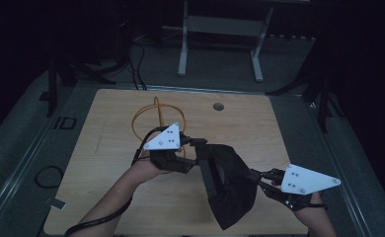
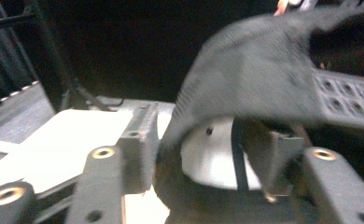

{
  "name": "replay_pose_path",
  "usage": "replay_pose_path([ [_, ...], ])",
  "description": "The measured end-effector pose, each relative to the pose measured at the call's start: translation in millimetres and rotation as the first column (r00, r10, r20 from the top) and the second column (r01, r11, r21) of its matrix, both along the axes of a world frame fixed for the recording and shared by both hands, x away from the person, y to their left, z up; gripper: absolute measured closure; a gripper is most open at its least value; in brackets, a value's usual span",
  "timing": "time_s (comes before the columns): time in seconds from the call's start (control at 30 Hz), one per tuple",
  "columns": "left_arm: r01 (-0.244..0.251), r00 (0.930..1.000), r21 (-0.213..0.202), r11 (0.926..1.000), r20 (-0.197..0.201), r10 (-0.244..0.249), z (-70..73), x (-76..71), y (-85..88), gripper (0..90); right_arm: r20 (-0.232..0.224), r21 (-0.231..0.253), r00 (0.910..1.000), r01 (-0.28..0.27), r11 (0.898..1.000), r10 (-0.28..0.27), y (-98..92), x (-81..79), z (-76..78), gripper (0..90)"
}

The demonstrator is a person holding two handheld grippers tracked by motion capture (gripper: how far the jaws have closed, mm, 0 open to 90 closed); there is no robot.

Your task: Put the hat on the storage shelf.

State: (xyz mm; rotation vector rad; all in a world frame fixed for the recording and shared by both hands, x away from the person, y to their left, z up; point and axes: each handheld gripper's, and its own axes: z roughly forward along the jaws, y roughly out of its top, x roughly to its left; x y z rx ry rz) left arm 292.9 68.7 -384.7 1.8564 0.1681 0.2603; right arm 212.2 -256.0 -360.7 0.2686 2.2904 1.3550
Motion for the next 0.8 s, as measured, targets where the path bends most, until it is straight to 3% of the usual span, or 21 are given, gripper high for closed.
replay_pose_path([
  [0.2,-0.049,0.9986,0.047,0.9977,0.025,0.047,-0.7,-8.3,8.3,41.0,-0.002,-0.001,0.9995,0.033,0.999,-0.033,-5.8,3.5,-0.5,88.6],
  [0.4,-0.077,0.997,0.072,0.9944,0.003,0.077,-5.2,-12.3,21.3,40.0,-0.017,0.01,0.9975,0.069,0.998,-0.069,-12.1,10.2,-1.2,88.7],
  [0.57,-0.12,0.9928,0.114,0.9863,0.011,0.119,-14.3,-18.3,32.2,38.6,-0.019,0.007,0.9946,0.102,0.995,-0.102,-15.8,15.7,1.1,88.7],
  [0.8,-0.17,0.9842,0.143,0.975,-0.024,0.175,-31.4,-24.2,50.7,27.3,-0.005,0.011,0.9907,0.136,0.991,-0.136,-19.0,27.8,12.6,88.7],
])
